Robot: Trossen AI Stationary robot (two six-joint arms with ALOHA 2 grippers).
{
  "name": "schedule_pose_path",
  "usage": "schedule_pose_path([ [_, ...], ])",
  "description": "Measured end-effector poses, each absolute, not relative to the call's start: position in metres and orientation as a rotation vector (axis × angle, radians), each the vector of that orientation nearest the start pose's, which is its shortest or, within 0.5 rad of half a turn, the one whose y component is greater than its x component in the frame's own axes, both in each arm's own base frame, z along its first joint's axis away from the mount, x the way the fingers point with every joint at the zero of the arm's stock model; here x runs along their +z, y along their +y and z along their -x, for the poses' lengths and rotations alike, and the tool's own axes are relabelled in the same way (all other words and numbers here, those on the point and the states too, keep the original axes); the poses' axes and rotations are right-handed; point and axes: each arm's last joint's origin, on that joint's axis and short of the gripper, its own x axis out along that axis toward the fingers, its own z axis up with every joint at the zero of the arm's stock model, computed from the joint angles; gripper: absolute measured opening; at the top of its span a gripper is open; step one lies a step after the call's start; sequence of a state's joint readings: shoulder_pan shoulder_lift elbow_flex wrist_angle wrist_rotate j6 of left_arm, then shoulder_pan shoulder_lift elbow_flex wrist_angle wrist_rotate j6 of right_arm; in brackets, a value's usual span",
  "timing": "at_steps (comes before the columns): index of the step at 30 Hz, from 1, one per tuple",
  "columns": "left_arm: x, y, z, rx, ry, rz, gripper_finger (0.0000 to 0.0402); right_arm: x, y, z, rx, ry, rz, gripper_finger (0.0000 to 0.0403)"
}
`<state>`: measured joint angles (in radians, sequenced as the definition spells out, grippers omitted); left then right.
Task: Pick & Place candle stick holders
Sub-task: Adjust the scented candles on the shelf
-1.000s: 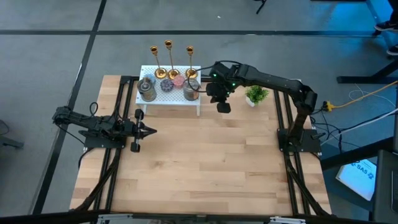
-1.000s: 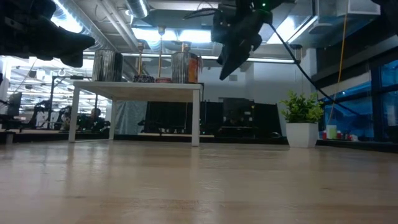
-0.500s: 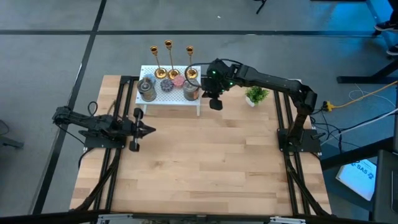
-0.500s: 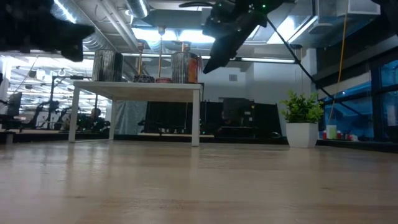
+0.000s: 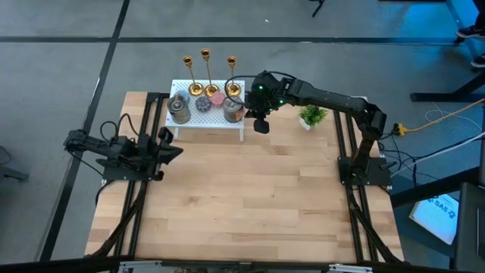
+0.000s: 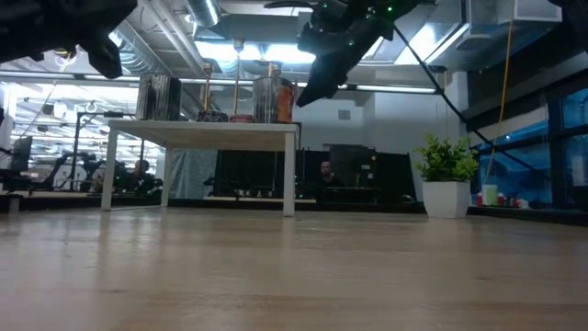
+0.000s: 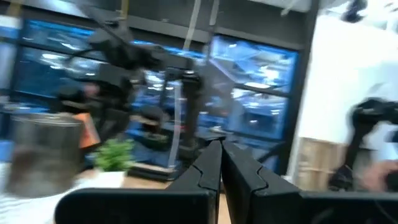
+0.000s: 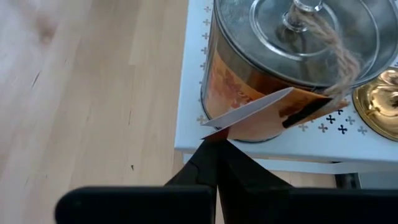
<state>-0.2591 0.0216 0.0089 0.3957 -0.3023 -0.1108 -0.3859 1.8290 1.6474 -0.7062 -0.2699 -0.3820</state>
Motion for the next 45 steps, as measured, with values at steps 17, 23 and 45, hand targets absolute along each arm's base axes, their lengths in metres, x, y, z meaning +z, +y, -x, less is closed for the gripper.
schedule_pose_path([
  [17, 0.278, -0.016, -0.138, 0.479, 0.206, -0.117, 0.0038, 0.298, -0.143, -0.372, 0.057, 0.860, 0.066, 0.0000],
  [23, 0.297, -0.011, -0.181, 0.626, 0.406, -0.169, 0.0024, 0.298, -0.143, -0.372, 0.058, 0.860, 0.069, 0.0000],
  [45, 0.277, 0.085, -0.240, 0.800, 0.999, -0.061, 0.0002, 0.298, -0.143, -0.372, 0.060, 0.867, 0.107, 0.0000],
])
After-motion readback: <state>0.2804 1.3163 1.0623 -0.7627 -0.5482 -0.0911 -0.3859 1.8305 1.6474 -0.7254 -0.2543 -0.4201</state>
